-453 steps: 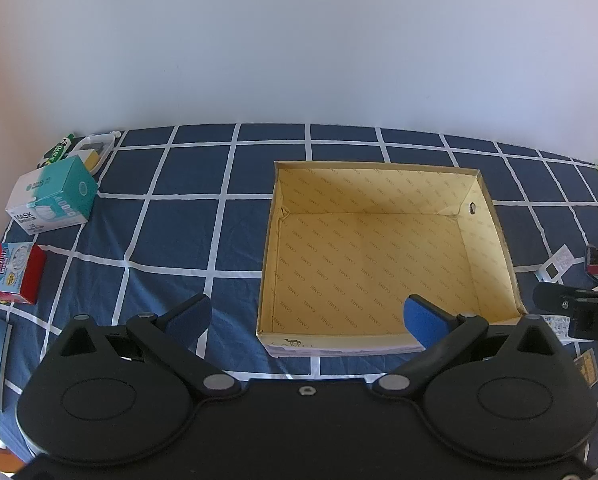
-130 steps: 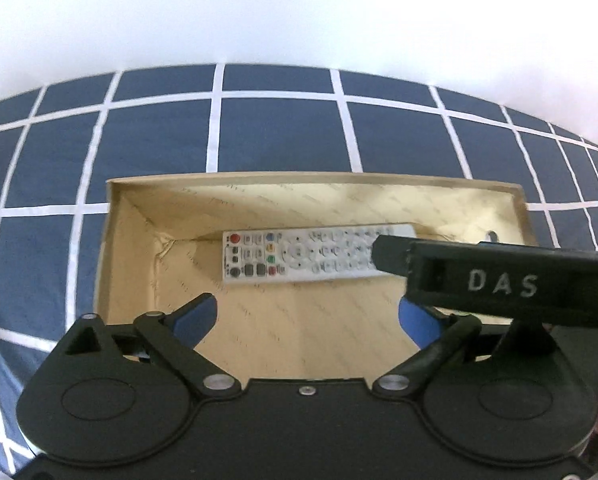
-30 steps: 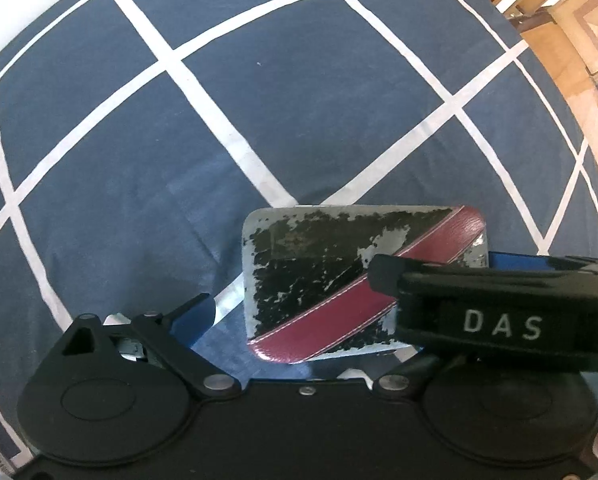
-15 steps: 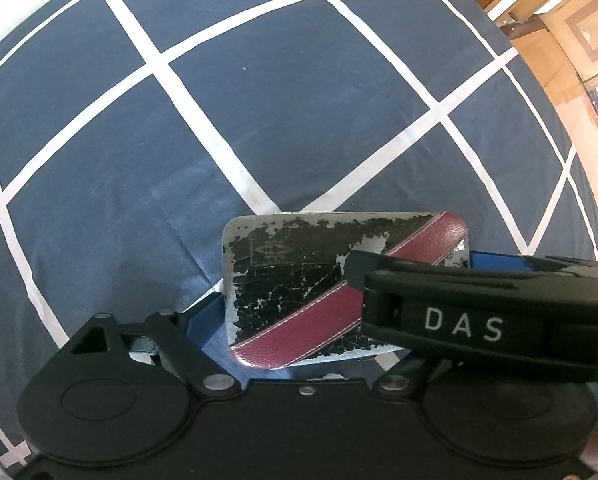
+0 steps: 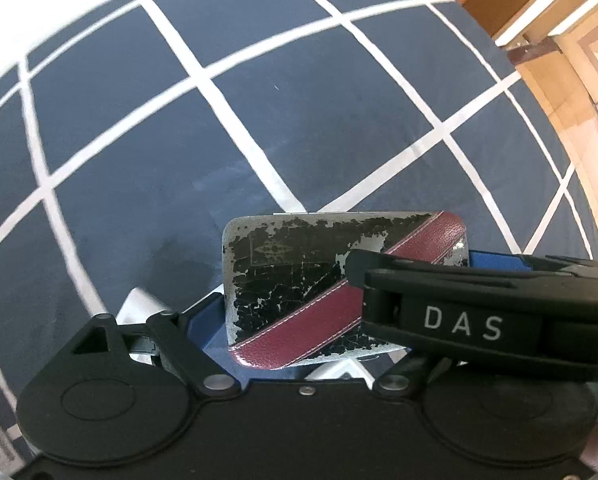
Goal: Organize objects
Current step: 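Lift the black-and-red case off the bed with the right gripper, then carry the case with the right gripper and lower it into the box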
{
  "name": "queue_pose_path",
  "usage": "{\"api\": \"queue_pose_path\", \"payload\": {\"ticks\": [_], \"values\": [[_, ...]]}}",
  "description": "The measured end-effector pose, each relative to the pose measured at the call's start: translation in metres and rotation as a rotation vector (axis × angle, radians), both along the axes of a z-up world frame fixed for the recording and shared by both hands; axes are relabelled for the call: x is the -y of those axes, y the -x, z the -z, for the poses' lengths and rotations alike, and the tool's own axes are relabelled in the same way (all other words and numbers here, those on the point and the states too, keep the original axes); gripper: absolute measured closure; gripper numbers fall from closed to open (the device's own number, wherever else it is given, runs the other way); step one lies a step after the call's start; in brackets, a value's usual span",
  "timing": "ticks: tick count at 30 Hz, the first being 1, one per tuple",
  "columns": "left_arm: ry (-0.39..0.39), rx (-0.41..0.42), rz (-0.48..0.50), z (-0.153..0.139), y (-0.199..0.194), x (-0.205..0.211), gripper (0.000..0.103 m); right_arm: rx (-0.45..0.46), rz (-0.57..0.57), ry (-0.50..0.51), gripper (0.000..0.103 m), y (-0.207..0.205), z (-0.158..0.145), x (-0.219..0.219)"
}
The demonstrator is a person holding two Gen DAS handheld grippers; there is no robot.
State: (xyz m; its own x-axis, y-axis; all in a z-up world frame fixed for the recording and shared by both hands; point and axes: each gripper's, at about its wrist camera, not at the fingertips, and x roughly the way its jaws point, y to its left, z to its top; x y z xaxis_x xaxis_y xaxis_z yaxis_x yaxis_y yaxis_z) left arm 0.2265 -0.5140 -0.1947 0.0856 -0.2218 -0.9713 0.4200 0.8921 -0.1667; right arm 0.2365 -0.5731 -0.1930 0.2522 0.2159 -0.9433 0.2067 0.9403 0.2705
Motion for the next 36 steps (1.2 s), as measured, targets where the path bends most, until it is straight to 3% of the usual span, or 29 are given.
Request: {"api": "queue_pose_path", "payload": {"ticks": [20,29,36], "values": [[0.001,0.158,-0.136,-0.098,0.078,-0.076,0.017,0.159,-0.088,-0.025,0.016,0.073,-0.090,-0.046],[0.002,0.197,-0.208,-0.126,0.121,-0.137,0.017,0.199,-0.146,-0.027,0.016,0.112,-0.118,-0.088],[-0.007,0.217,-0.265,-0.143,0.149,-0.202,0.017,0.219,-0.193,-0.037,0.016,0.137,-0.135,-0.144]]}}
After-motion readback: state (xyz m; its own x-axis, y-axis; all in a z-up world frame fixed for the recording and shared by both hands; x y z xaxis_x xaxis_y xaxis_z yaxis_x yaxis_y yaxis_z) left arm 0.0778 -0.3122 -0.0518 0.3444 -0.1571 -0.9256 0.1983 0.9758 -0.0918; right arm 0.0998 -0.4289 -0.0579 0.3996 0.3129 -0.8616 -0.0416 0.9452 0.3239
